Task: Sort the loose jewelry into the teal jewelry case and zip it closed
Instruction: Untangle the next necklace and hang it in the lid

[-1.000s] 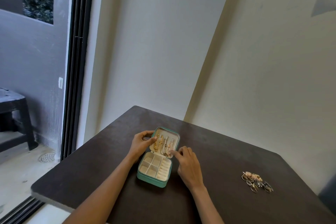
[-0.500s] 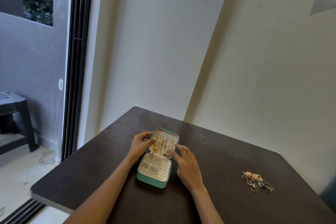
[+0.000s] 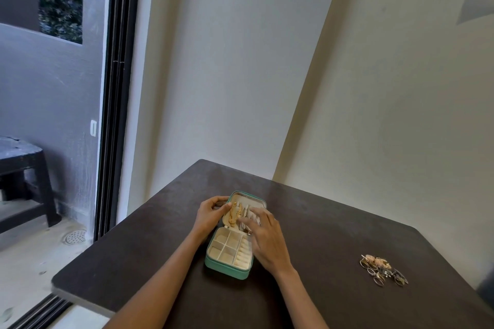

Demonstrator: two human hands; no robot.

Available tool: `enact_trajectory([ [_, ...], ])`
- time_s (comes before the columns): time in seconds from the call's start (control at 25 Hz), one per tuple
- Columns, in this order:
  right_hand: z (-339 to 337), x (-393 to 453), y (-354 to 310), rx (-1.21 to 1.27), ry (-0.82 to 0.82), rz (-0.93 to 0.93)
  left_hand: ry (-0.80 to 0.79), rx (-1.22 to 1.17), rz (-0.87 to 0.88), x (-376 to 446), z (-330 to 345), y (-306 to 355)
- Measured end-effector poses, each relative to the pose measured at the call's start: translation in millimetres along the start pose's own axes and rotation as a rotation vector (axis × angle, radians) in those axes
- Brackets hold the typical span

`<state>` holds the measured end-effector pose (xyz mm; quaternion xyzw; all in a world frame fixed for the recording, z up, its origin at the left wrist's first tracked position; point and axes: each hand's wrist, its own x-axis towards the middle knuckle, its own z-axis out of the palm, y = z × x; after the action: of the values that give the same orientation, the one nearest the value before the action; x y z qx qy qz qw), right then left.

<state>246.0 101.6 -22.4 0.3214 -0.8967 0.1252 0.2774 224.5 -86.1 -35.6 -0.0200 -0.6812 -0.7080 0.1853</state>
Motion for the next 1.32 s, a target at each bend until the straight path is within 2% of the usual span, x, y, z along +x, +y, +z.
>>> enact_trajectory([
  [0.32,-4.4,7.9,-7.8,0.01,-0.156,0.033,0.004,-0.016,-0.018,2.1,-1.5,-2.1],
  [0.4,-2.2,3.2,-8.2,0.06,-0.118,0.094,0.01,-0.002,-0.027,1.6,-0.7,-1.5],
  [0.52,0.4,-5.9,-8.6,0.205,0.079,0.351,0.05,0.068,-0.039,-0.4,0.9,2.4],
  [0.6,-3.5,-9.9,-6.1,0.205,0.123,0.413,0.102,0.112,-0.051,-2.9,2.3,6.8],
  [0.8,-10.8,-15.8,2.5,0.063,-0.111,0.385,0.089,0.166,-0.086,-15.0,6.3,13.0],
  [0.96,-11.3,-12.4,0.1,0.043,-0.161,0.361,0.069,0.215,-0.089,-19.5,6.8,14.0],
  [1.2,-17.6,5.4,-11.4,0.285,-0.087,0.489,0.089,0.148,-0.055,-17.9,5.3,41.0],
  [1.32,-32.2,14.6,-11.5,0.373,-0.034,0.55,0.021,0.209,-0.012,-3.7,14.0,66.6],
])
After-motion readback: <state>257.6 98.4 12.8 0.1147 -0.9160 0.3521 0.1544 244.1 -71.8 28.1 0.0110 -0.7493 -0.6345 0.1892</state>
